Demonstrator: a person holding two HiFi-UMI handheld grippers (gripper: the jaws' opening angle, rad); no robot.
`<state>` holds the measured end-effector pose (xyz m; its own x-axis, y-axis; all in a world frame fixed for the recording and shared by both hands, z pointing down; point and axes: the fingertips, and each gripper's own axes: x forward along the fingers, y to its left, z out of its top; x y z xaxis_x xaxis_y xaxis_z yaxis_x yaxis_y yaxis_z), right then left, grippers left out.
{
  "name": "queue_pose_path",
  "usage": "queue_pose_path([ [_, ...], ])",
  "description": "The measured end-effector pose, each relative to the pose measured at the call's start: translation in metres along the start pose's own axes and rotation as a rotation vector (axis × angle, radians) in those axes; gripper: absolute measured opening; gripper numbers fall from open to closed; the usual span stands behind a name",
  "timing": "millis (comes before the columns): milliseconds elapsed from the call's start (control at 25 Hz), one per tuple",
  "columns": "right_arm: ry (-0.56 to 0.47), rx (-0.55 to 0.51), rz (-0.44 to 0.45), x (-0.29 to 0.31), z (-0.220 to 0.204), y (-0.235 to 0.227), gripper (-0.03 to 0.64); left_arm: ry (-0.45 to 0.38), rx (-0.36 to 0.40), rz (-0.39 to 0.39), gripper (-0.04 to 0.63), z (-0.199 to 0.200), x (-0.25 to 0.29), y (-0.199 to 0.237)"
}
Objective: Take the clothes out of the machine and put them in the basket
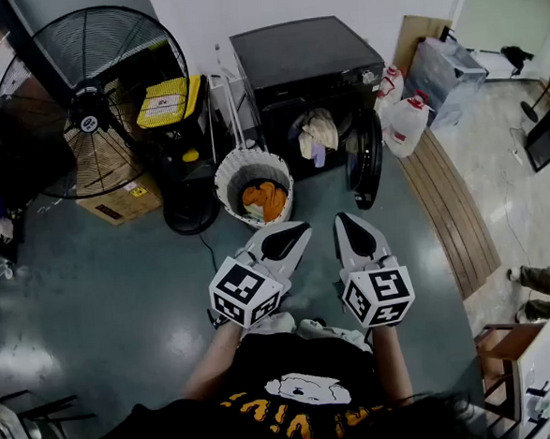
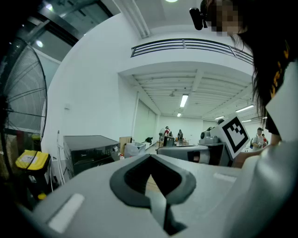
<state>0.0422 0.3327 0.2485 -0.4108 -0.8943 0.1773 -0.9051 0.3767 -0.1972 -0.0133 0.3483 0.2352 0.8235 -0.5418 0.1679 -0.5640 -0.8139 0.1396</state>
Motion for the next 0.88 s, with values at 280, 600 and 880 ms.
queue_pose_path([
  [280, 0.003, 0.027, 0.025, -0.021, -0.007, -0.023, 0.018, -0.005, -0.011, 0.043, 0.0, -0.005, 0.014, -0.019],
  [600, 0.005, 0.054, 0.059, -0.038, -0.022, -0.042, 0.018, 0.032, -0.003, 0.073, 0.0, -0.02, 0.026, -0.043],
  [880, -0.017, 0.082, 0.086, -0.032, -0.017, -0.046, 0.018, 0.065, 0.05, 0.096, 0.0, -0.012, 0.03, -0.043],
])
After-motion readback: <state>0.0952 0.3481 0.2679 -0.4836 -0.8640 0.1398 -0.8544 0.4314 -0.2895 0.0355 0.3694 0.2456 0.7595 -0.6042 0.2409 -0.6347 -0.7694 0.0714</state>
